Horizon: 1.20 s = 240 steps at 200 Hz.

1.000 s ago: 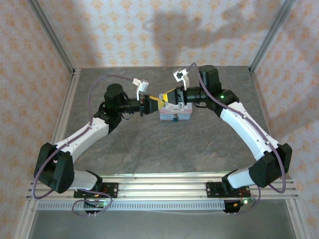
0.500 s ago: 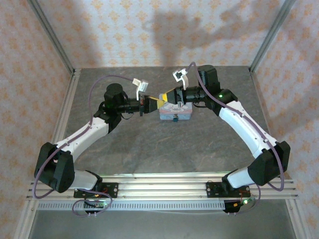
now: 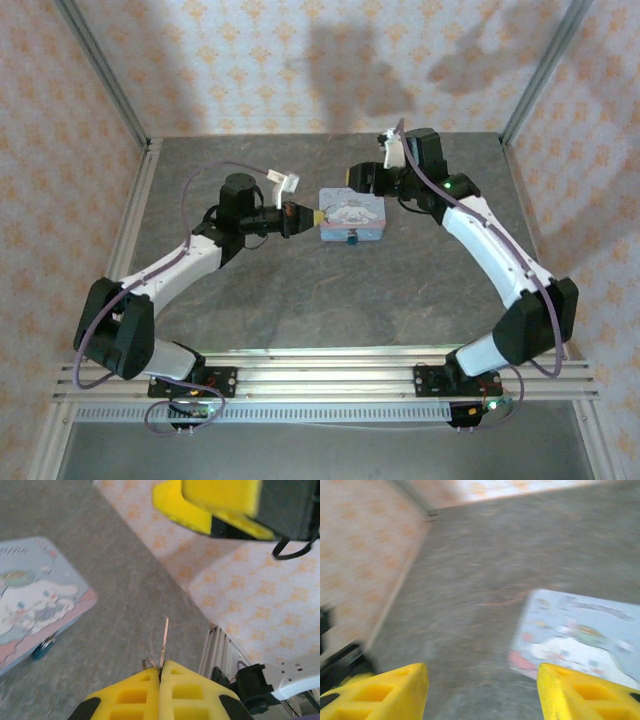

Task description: Unlock a padlock with a key

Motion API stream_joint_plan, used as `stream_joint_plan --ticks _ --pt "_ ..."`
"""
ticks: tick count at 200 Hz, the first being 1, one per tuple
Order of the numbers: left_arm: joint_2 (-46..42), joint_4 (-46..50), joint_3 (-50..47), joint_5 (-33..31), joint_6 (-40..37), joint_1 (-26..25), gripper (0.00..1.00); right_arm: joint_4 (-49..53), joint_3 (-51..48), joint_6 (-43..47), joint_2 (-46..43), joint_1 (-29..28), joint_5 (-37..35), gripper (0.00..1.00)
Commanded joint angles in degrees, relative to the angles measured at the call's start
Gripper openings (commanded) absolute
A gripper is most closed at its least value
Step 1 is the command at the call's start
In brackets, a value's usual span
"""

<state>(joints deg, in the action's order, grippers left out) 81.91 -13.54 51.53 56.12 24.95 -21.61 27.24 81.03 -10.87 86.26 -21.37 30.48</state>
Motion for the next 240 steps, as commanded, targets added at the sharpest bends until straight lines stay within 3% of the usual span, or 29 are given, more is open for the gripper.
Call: stream_joint_plan --ticks 1,51,78,118,168,206,240 --pt "2.8 1.8 -2.3 -5.5 -1.4 0.2 0.0 10.8 2.0 -5.7 7.0 2.3 -13.1 0.58" --pt "9.7 0.1 -3.1 -9.4 -1.0 -0.4 0.0 11.6 2.8 -8.6 17.9 3.0 -17.9 0.57" --pt "14.4 -0.6 -1.1 -9.4 -1.5 -1.4 0.0 9.4 2.1 -9.6 21.1 3.0 -15.9 0.55" --pt "20.0 -3.0 1.5 -9.6 -0.7 -1.4 0.0 1.8 -4.1 -13.1 20.0 2.8 -9.1 0.51" --pt "24.0 -0.8 6.9 -9.7 -1.9 -0.1 0.0 -0.9 -7.5 -15.4 16.7 2.8 -8.4 0.5" --pt "23.9 1.5 7.6 -10.8 -3.4 0.5 0.0 0.0 -9.1 -15.3 10.5 1.3 -15.7 0.5" --pt "21.7 2.9 5.6 -11.3 -4.6 0.5 0.0 0.5 -12.1 -16.2 5.8 -5.8 -26.9 0.5"
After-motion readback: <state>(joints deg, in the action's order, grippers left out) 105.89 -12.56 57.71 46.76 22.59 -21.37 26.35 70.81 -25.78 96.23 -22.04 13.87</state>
